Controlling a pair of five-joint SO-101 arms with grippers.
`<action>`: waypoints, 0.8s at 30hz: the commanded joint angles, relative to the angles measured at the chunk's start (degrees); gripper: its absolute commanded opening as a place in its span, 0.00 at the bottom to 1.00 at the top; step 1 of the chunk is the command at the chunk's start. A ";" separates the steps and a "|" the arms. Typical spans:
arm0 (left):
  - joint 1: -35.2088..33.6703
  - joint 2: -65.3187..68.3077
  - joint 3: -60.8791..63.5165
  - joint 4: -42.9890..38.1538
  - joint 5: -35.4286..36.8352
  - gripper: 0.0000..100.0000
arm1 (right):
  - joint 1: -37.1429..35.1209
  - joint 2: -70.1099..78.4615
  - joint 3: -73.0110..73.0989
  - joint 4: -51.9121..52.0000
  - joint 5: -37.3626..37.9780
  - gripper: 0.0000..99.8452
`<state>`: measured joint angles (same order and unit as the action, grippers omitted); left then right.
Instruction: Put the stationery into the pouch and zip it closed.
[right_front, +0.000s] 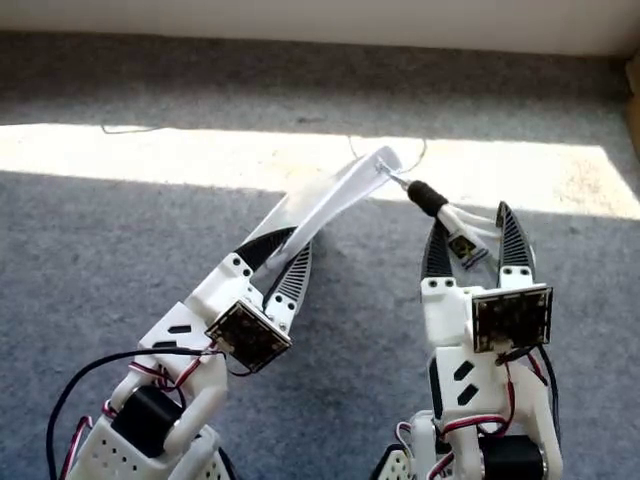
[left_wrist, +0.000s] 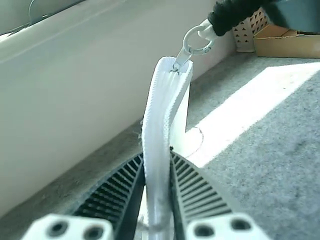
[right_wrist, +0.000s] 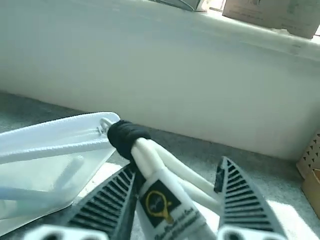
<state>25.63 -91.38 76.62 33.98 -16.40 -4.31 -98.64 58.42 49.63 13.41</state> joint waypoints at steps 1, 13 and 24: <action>-4.18 -0.04 -0.13 -2.46 -0.70 0.01 | -0.84 -1.45 -3.65 0.31 0.00 0.20; -12.44 -0.04 -0.22 -11.78 -5.54 0.01 | -0.84 -1.98 -1.45 1.89 -0.09 0.21; -16.84 -0.04 -1.45 -13.45 -10.81 0.01 | -0.92 -1.98 -1.45 5.32 -0.09 0.32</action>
<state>13.32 -90.51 76.88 23.34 -26.24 -4.66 -99.78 58.42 54.73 13.41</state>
